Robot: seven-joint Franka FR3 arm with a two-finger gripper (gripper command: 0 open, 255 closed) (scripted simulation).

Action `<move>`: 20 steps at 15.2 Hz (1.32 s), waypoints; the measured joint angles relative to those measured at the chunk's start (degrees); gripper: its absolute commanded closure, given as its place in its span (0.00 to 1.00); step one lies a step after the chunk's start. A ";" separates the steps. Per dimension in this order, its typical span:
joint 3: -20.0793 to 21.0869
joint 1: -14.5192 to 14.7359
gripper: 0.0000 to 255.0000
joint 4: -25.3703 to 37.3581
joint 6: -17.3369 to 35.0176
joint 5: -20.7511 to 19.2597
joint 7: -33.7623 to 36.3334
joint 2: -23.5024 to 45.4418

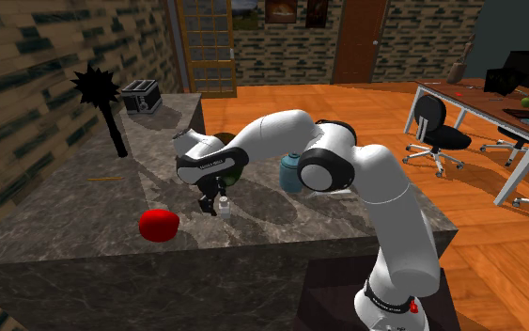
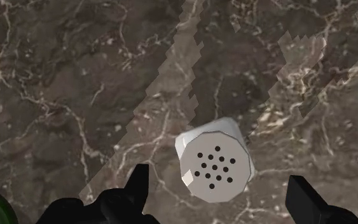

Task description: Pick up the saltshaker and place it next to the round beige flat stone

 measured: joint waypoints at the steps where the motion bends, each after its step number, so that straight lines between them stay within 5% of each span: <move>1: 0.00 0.00 0.00 -0.05 0.05 0.00 0.00 -0.01; 3: 0.00 0.00 0.00 -0.09 0.08 0.00 0.00 -0.02; 4: 0.00 0.00 1.00 -0.09 0.08 0.00 0.00 -0.02; 20: -0.08 0.03 1.00 1.62 -3.03 -0.07 -0.28 -1.47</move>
